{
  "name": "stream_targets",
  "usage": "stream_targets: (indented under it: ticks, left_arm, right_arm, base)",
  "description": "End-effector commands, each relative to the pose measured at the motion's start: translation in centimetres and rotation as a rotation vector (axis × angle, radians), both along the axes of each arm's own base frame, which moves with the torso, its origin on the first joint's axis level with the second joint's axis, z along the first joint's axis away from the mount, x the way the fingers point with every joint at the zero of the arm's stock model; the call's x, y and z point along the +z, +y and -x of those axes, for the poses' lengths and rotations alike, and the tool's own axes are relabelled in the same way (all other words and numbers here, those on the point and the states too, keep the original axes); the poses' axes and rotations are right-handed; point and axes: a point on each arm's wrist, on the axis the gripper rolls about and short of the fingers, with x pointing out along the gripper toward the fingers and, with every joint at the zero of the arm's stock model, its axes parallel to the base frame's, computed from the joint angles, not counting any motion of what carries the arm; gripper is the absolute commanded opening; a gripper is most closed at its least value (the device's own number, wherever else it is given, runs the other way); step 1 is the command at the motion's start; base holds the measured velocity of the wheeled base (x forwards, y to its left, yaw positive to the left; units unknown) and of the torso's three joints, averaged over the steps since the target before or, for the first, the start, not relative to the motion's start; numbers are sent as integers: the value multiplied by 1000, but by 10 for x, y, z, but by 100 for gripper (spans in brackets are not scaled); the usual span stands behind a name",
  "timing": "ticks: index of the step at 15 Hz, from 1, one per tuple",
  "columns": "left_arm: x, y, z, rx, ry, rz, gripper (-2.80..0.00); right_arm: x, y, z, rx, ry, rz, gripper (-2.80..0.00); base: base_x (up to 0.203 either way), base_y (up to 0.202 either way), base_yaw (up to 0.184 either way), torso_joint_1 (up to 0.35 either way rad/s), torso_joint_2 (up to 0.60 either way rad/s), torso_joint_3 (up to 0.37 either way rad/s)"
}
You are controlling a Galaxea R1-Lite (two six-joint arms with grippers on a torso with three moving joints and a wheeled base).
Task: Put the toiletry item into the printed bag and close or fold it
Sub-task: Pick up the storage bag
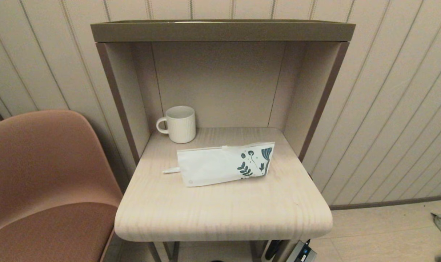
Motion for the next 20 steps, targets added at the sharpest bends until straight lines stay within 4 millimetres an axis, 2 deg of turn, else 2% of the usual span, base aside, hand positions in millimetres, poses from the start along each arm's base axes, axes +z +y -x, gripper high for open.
stream_targets:
  ticks: [1, 5, 6, 7, 8, 9, 10, 11, 12, 15, 17, 19, 20]
  left_arm:
    - [0, 0, 0, 1, -1, 1, -280]
    - [0, 0, 0, 1, -2, 1, -280]
    - [0, 0, 0, 1, -2, 1, -280]
    - [0, 0, 0, 2, 0, -1, -280]
    - [0, 0, 0, 1, -1, 1, -280]
    - [0, 0, 0, 1, -1, 1, -280]
    - [0, 0, 0, 0, 1, 1, -280]
    - [0, 0, 0, 1, 1, 1, -280]
    - [0, 0, 0, 0, 1, 2, -280]
    - [0, 0, 0, 1, 3, 2, -280]
    - [0, 0, 0, 0, 3, 2, -280]
    - [0, 0, 0, 0, 3, 2, -280]
    - [0, 0, 0, 0, 4, 2, -280]
  right_arm:
    - [0, 0, 0, 1, -5, 9, -280]
    - [-5, 0, 0, -1, 52, 14, -280]
    - [-1, 0, 1, 3, 69, 14, -280]
    - [13, 1, 7, 22, 59, 15, -280]
    - [36, 2, 16, 60, 35, 18, -280]
    - [70, 2, 25, 95, 0, 22, -280]
    - [98, 3, 26, 122, 1, 18, -280]
    - [123, 3, 13, 154, 52, 2, -280]
    - [146, 3, -10, 185, 125, -16, -280]
    - [202, 9, -97, 278, 302, -54, -280]
    - [213, 16, -162, 345, 420, -77, -280]
    - [204, 22, -222, 394, 542, -102, -280]
    - [195, 24, -246, 432, 595, -115, 0]
  base:
    - [0, 0, 0, 0, 0, 0]
    - [0, 0, 0, 0, 0, 0]
    - [0, 0, 0, 0, 0, 0]
    - [0, 0, 0, 0, 0, 0]
    - [0, 0, 0, 0, 0, 0]
    - [0, 0, 0, 0, 0, 0]
    - [0, 0, 0, 0, 0, 0]
    - [0, 0, 0, 0, 0, 0]
    - [0, 0, 0, 0, 0, 0]
    - [0, 0, 0, 0, 0, 0]
    - [0, 0, 0, 0, 0, 0]
    - [0, 0, 0, 0, 0, 0]
    - [0, 0, 0, 0, 0, 0]
